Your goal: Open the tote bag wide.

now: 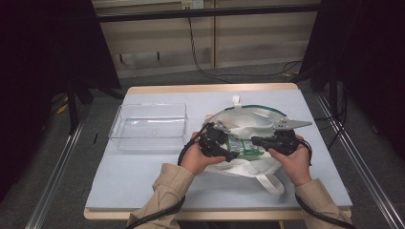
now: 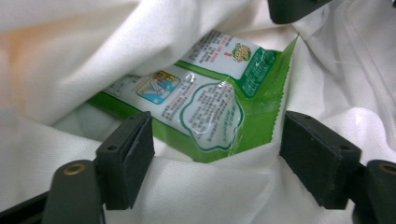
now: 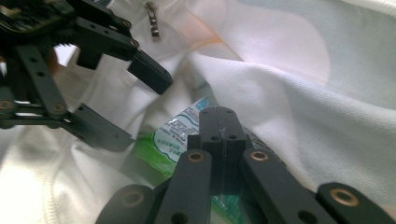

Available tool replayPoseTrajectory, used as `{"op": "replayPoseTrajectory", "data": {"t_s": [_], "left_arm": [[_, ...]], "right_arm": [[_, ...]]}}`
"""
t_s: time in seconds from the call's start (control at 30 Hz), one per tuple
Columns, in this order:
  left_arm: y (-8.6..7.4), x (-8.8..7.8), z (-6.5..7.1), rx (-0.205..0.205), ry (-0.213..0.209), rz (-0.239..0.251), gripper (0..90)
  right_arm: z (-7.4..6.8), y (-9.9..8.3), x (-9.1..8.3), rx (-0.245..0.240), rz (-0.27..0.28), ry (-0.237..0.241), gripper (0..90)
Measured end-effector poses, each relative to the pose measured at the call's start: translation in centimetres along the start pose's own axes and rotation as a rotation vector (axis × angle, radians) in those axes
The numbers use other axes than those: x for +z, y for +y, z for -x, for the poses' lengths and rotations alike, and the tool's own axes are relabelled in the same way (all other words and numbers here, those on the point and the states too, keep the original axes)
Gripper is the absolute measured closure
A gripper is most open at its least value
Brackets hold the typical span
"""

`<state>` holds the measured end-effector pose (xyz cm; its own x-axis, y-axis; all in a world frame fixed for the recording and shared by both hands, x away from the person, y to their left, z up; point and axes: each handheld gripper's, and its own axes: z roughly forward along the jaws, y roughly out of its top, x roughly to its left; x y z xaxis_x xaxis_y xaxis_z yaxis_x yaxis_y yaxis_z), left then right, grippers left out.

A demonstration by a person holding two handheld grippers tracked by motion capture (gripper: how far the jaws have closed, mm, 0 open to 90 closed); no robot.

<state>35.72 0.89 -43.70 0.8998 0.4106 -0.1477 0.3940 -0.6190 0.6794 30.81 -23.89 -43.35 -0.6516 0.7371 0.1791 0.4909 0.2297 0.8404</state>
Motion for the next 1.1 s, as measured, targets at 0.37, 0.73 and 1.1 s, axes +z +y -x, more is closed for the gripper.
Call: {"op": "replayPoseTrajectory", "data": {"t_s": [0.37,0.73,1.1], "left_arm": [[0.1,-0.3,0.2,0.021,-0.007,-0.021,47.3],[0.0,-0.2,0.2,0.012,-0.004,-0.006,49.1],[0.4,0.0,0.5,0.029,-0.034,-0.060,68.4]], "right_arm": [[-0.9,-1.2,1.0,-0.134,-0.083,0.057,75.0],[-0.8,-2.1,1.5,-0.190,-0.184,0.026,63.6],[-0.7,-2.0,1.5,-0.171,-0.223,-0.002,90.0]]}}
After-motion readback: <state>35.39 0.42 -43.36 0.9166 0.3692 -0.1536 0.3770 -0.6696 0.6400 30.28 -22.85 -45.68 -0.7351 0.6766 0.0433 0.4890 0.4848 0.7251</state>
